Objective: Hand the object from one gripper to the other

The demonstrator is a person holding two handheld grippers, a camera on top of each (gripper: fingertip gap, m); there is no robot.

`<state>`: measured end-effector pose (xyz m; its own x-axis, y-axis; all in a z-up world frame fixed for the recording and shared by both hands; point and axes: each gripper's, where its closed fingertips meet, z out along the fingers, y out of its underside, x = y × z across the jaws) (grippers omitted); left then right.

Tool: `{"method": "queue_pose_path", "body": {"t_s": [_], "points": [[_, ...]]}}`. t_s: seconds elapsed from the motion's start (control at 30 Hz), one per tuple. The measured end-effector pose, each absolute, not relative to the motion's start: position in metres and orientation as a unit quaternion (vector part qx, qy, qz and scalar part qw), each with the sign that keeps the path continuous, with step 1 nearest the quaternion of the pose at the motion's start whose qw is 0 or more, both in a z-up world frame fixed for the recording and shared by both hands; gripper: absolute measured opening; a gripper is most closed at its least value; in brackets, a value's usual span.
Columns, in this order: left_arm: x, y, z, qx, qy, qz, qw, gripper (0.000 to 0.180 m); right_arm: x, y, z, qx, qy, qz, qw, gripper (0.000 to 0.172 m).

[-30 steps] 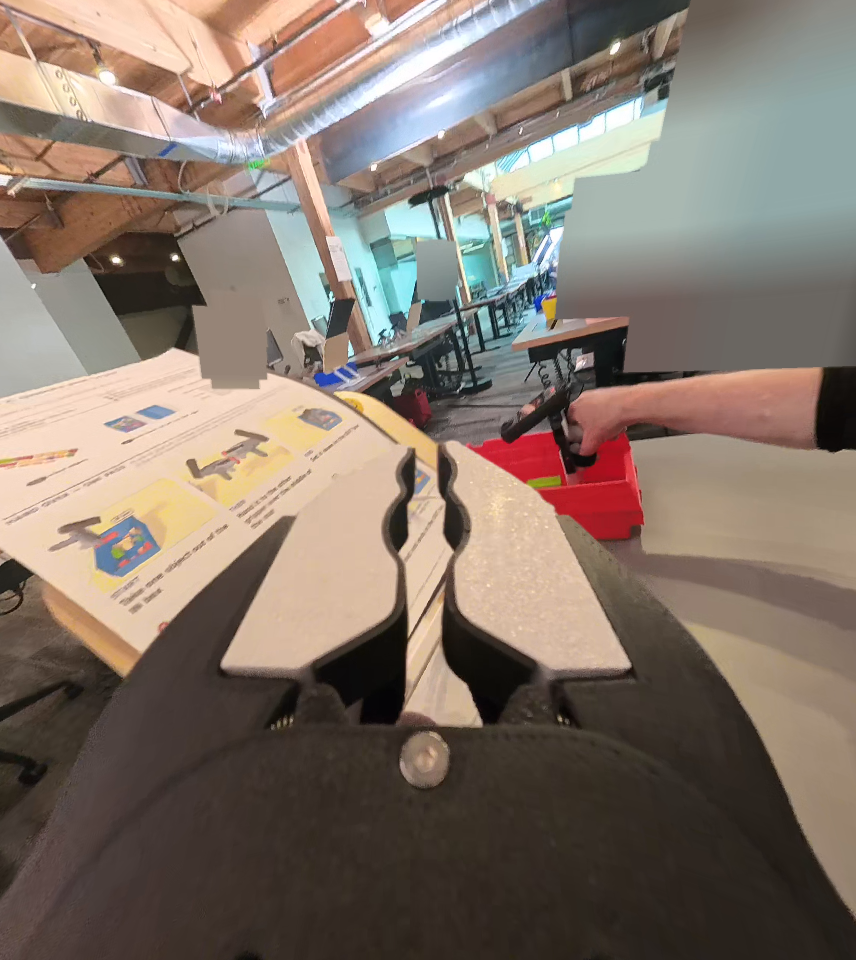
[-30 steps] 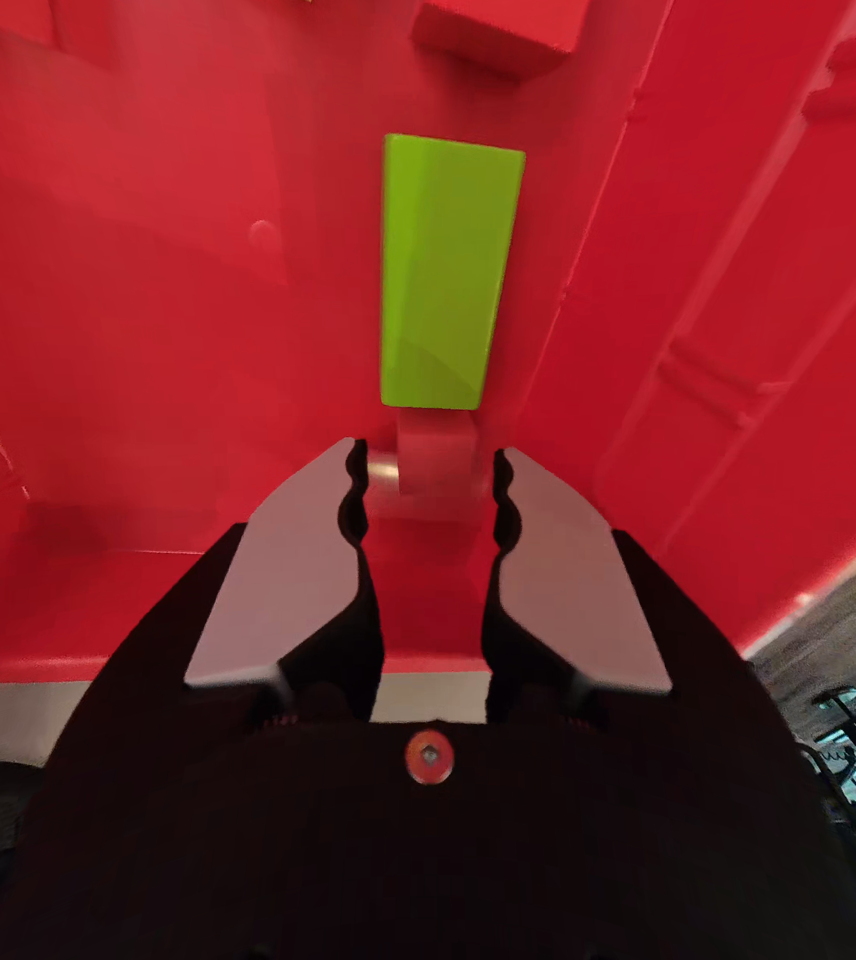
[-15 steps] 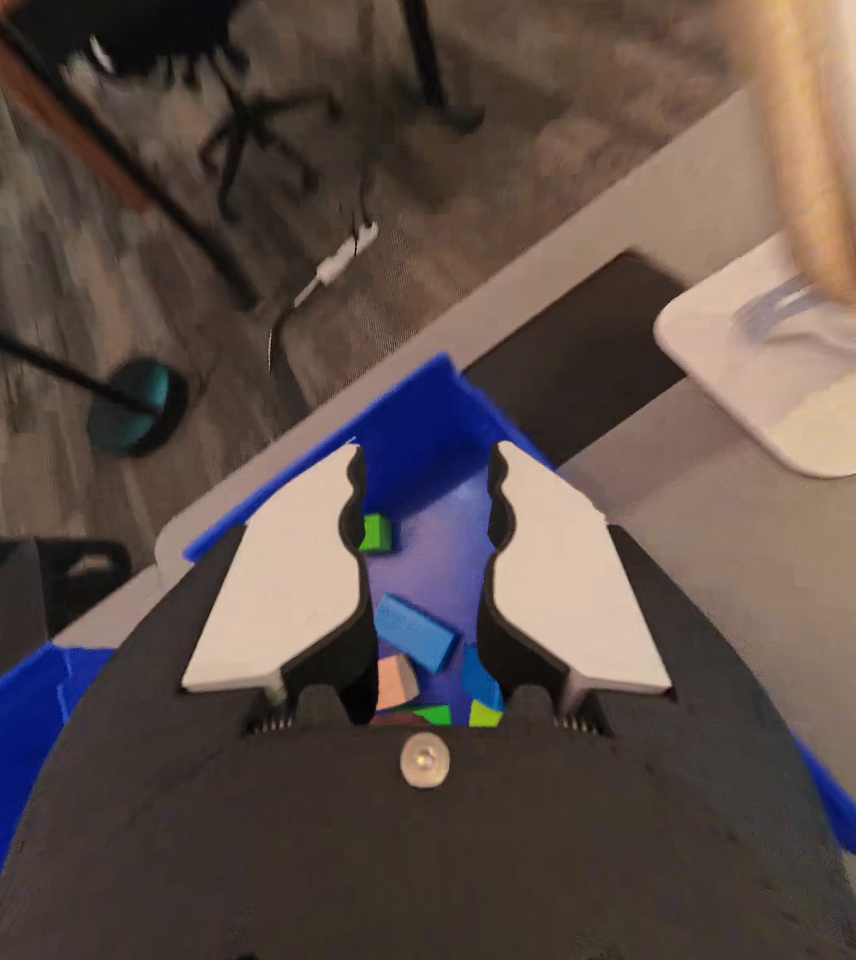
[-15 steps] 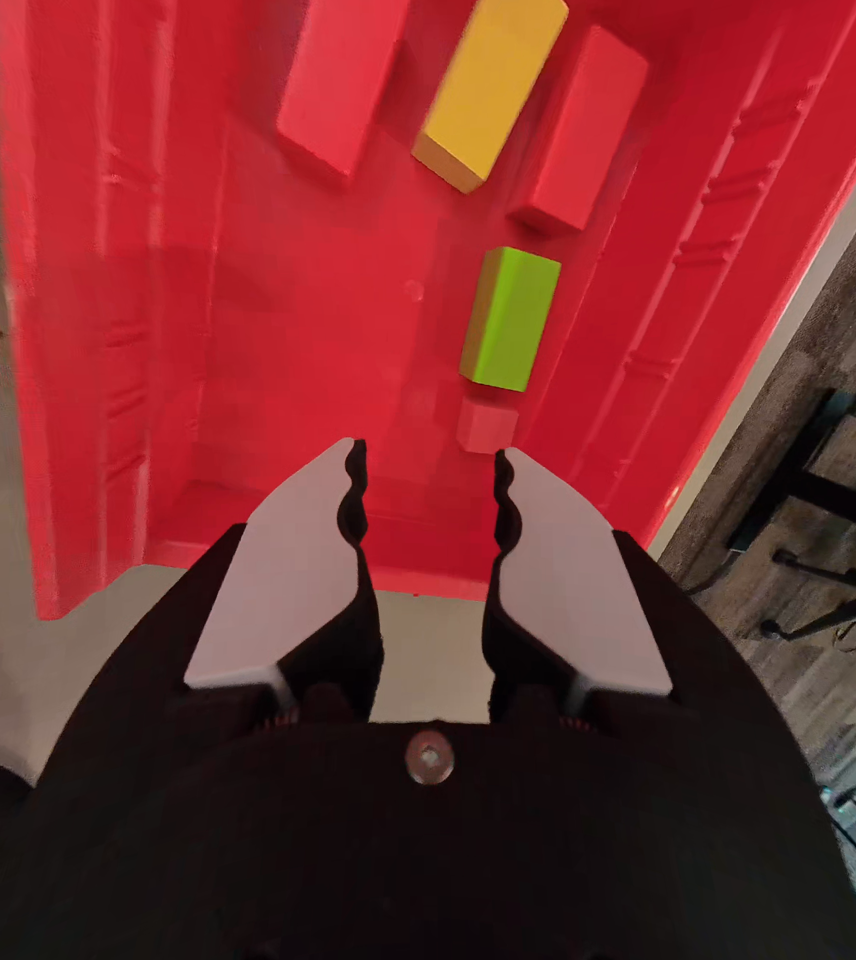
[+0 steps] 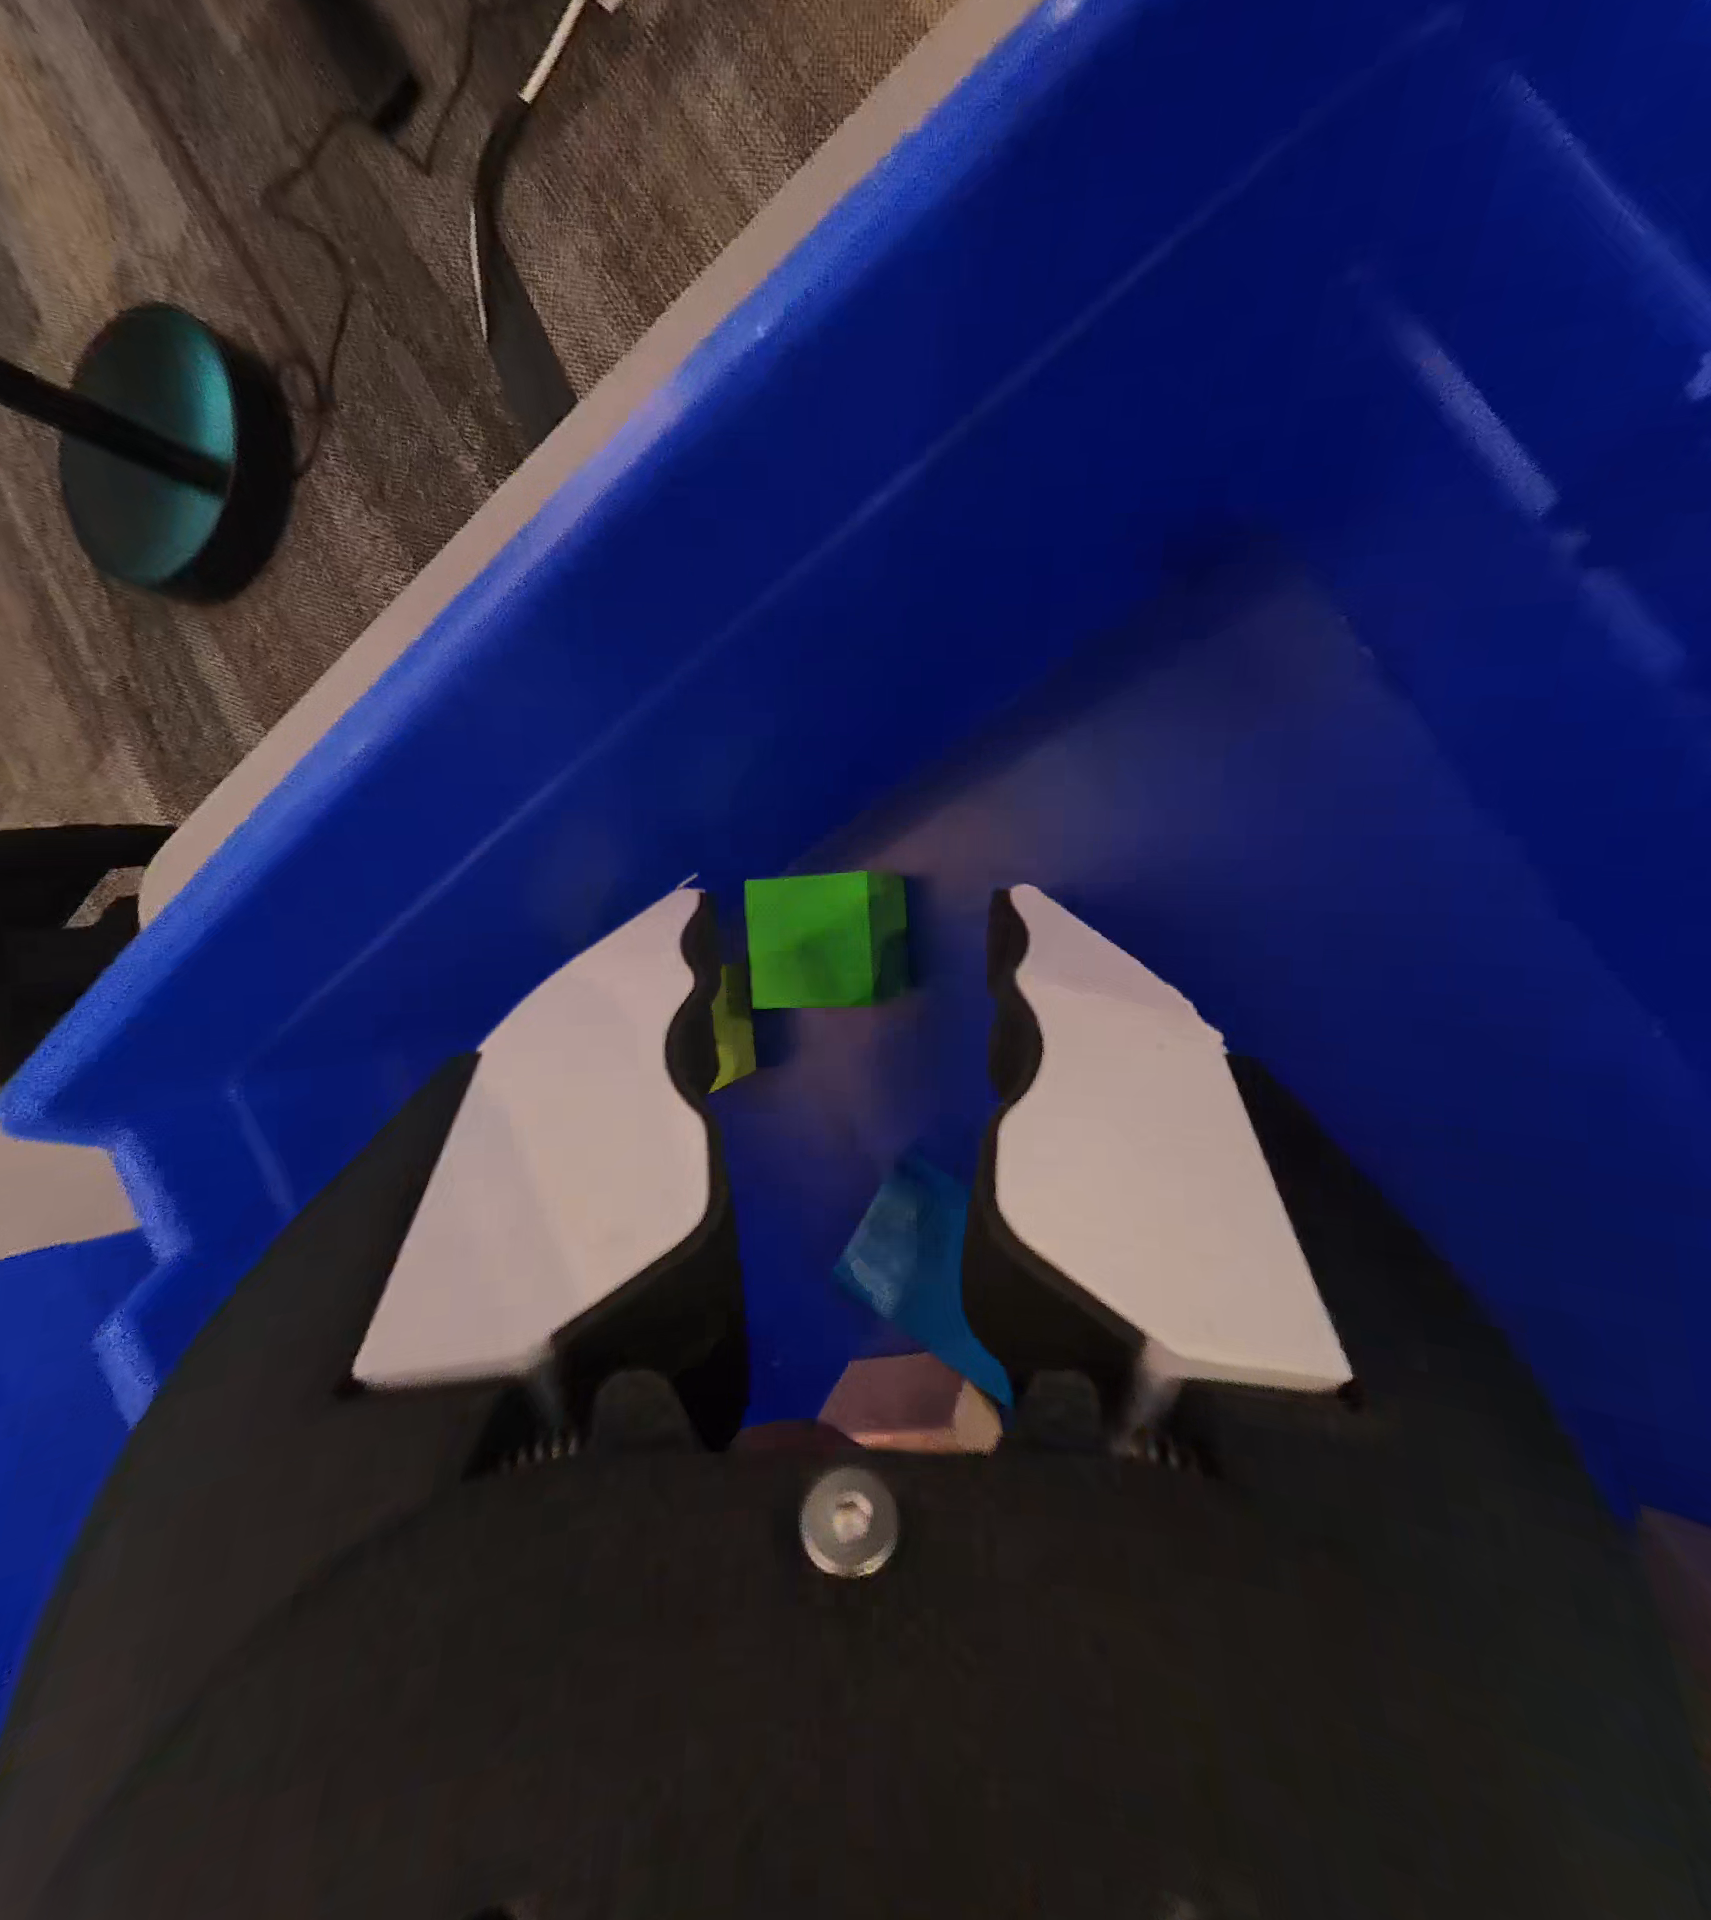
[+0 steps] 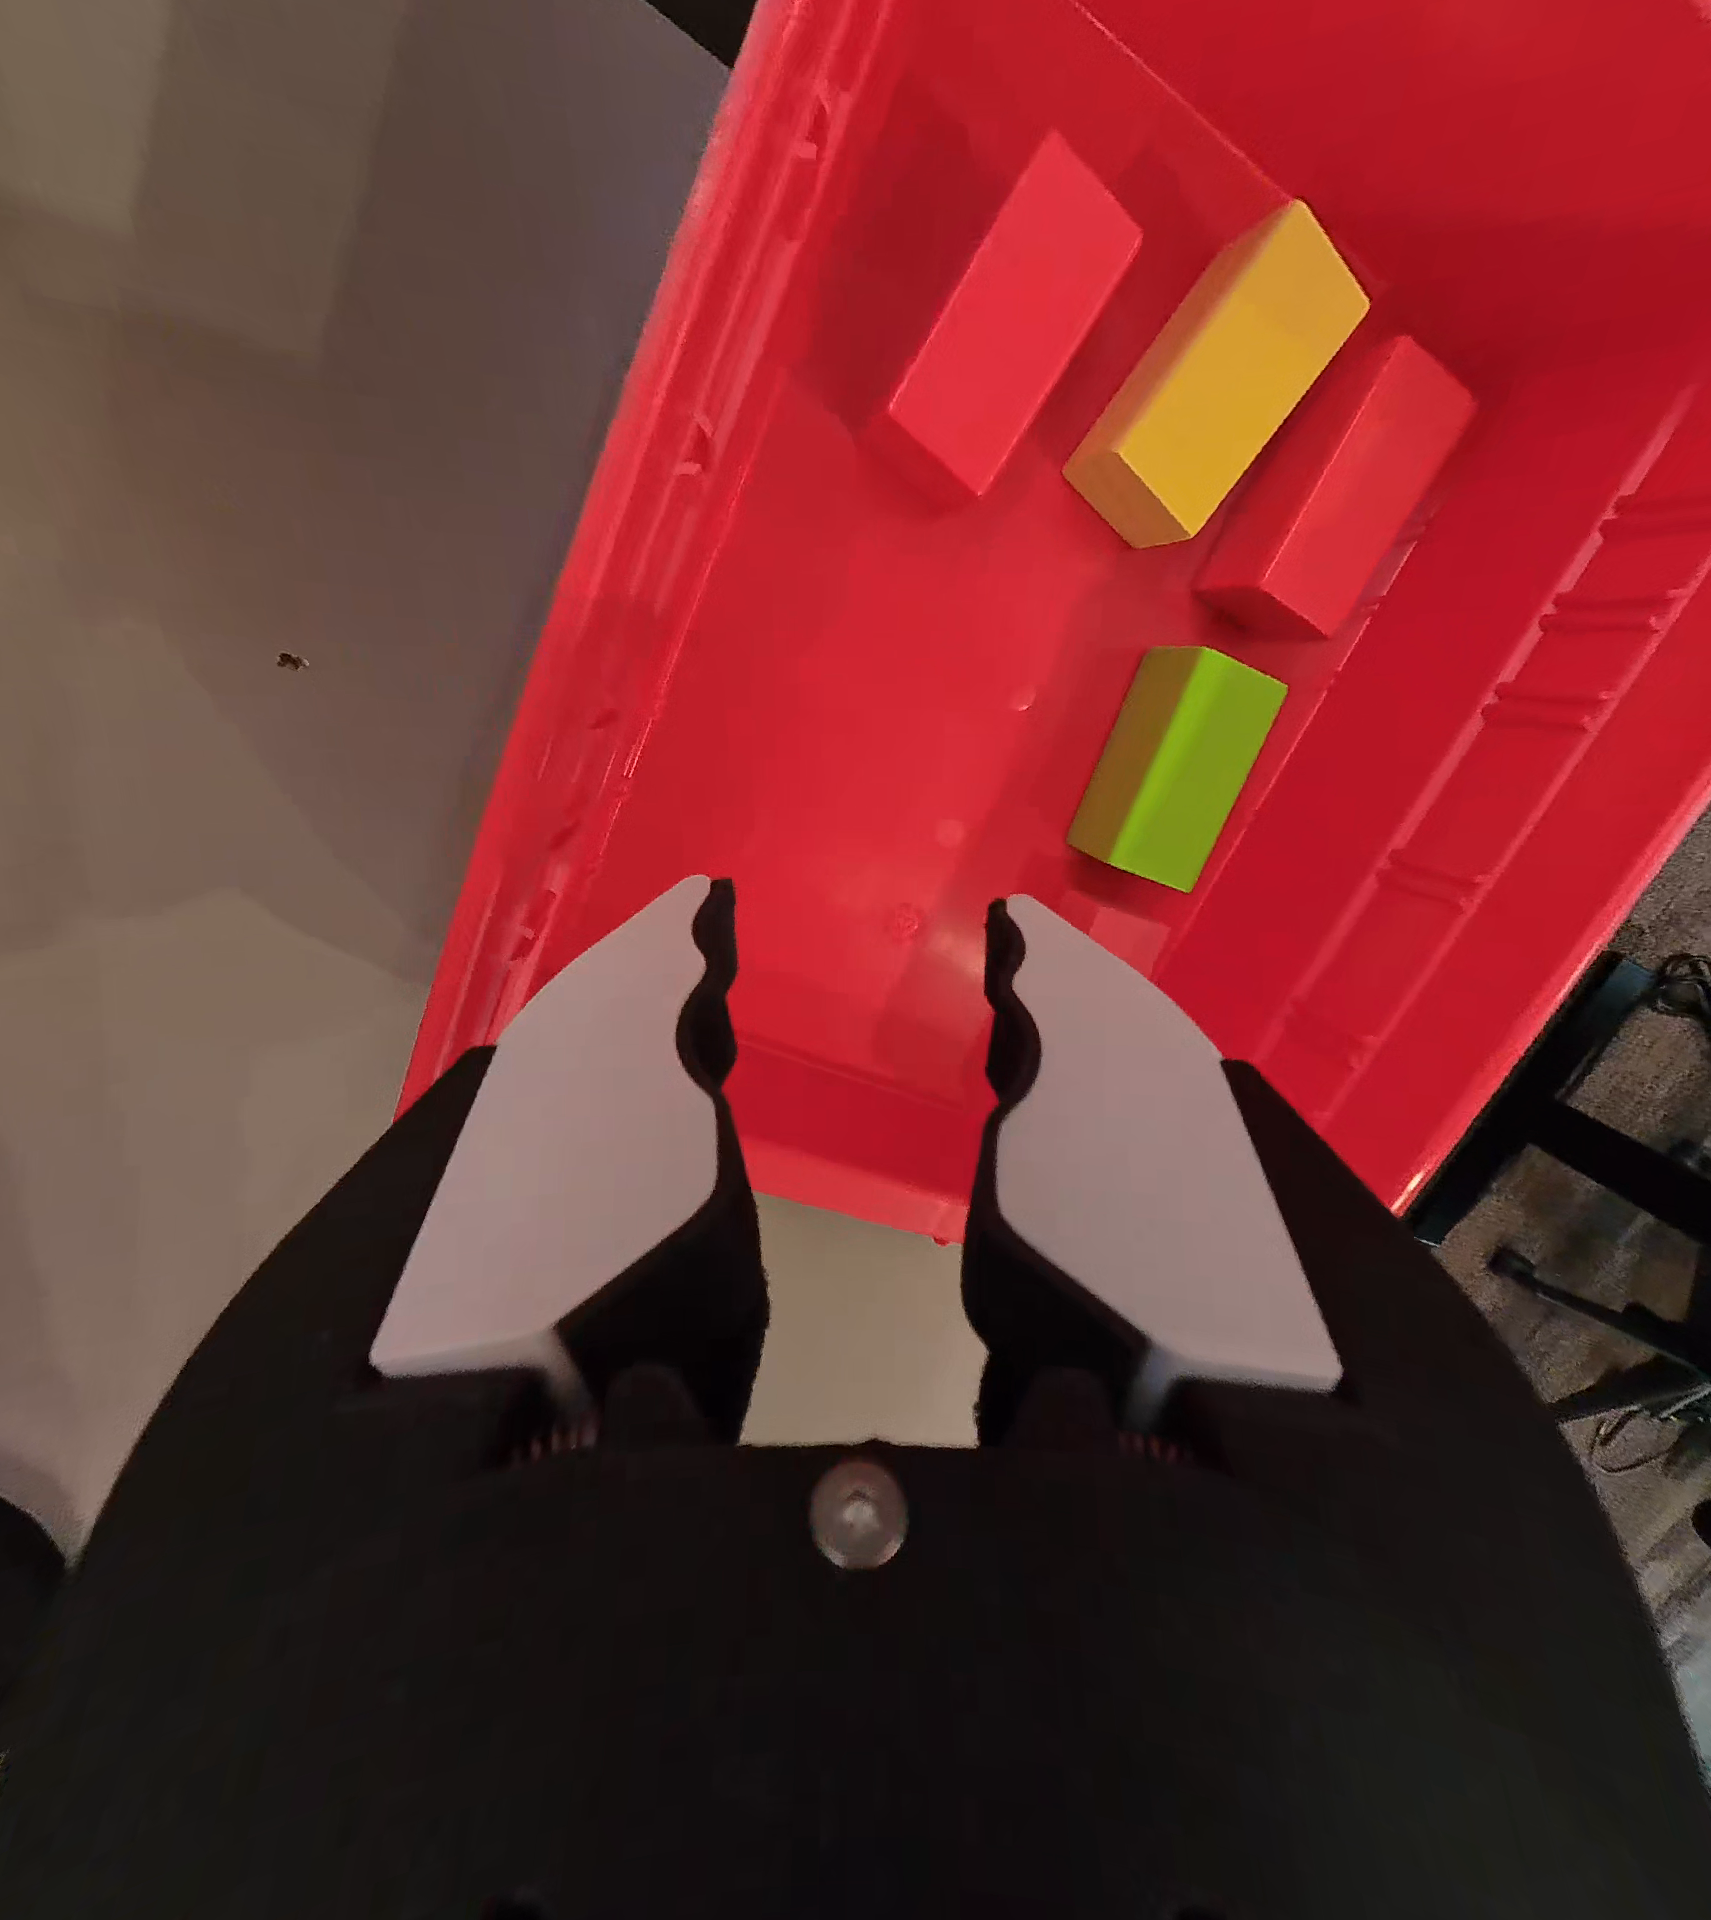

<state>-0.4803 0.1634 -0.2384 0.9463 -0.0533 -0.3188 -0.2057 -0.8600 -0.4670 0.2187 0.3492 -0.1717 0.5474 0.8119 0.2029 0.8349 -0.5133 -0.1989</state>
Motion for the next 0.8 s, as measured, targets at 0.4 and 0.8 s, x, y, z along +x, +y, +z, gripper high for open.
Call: {"method": "queue_pose_path", "body": {"t_s": [0.4,0.8], "points": [[-0.483,0.157,-0.254,-0.964,0.041,0.127,0.229,0.031,0.204,0.341,-0.161,-0.857,-0.489,-0.025,0.159,0.042],[-0.293,0.163,0.007,-0.701,0.218,-0.136,0.665,0.029,0.027,0.210,0.017,-0.617,-0.606,0.267,0.424,0.042]]}}
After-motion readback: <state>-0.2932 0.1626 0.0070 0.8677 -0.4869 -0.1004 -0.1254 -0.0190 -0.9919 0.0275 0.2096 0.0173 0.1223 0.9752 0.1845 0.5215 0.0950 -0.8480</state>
